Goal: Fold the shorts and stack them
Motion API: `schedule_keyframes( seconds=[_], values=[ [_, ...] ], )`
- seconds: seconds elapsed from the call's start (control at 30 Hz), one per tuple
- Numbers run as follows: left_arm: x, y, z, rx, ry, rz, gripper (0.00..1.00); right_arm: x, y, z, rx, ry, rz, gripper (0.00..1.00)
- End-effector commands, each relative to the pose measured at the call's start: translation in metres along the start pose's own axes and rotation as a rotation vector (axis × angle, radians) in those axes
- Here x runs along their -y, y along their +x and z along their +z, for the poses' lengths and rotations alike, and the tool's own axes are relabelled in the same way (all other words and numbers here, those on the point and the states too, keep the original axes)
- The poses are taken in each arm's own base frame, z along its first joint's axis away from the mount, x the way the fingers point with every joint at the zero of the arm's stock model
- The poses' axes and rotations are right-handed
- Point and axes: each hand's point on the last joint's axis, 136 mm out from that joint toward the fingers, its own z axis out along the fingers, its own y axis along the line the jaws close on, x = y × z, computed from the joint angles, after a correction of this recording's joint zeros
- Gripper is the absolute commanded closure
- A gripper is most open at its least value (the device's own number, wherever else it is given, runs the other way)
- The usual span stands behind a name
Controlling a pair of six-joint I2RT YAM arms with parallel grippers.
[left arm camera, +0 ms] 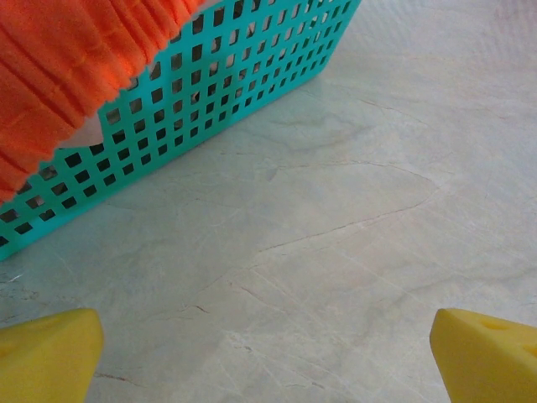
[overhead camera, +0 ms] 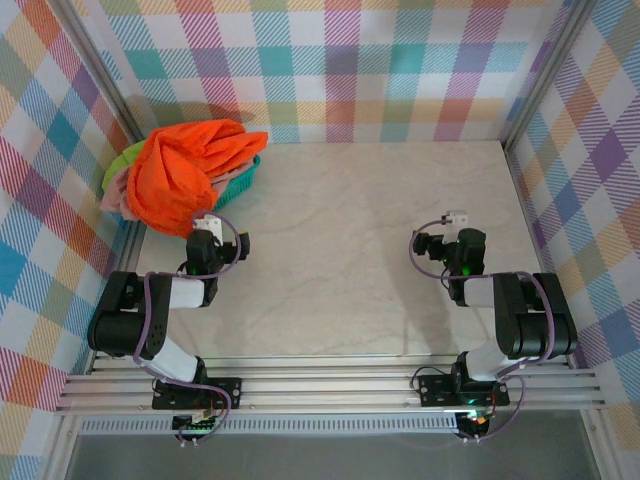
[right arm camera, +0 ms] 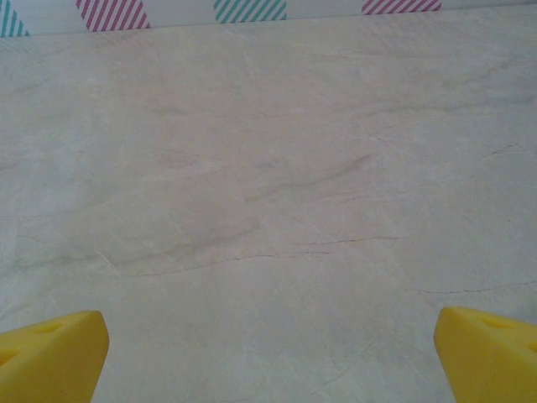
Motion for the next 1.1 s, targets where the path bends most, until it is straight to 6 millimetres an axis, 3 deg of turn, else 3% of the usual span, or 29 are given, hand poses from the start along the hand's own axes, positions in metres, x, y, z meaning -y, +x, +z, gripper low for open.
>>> schedule_keyframes(
  seconds=[0.0, 0.33, 0.5, 0.83, 0.97, 1.07],
  values=[
    [-0.002, -0.004, 0.002, 0.003, 0.000, -0.001, 0.00, 0.000, -0.006, 0.004, 0.012, -0.006, 0.011, 0.01],
    [-0.003, -0.005, 0.001, 0.008, 0.001, -0.004, 0.00, 0.000, -0.007, 0.003, 0.015, -0.005, 0.010, 0.00],
    [-0.012, -0.027, -0.017, 0.006, -0.064, -0.036, 0.00, 0.003, -0.020, -0.009, 0.024, 0.021, 0.019, 0.01],
    [-0.025, -0.059, -0.119, 0.107, -0.132, -0.309, 0.00, -0.012, -0.064, -0.067, 0.034, -0.015, 0.189, 0.00],
    [-0.032, -0.100, -0.168, 0.189, -0.147, -0.419, 0.00, -0.031, -0.086, -0.089, 0.031, -0.108, 0.279, 0.01],
    [-0.034, -0.138, -0.186, 0.173, -0.177, -0.391, 0.00, -0.049, -0.098, -0.101, 0.012, -0.204, 0.326, 0.01]
  ],
)
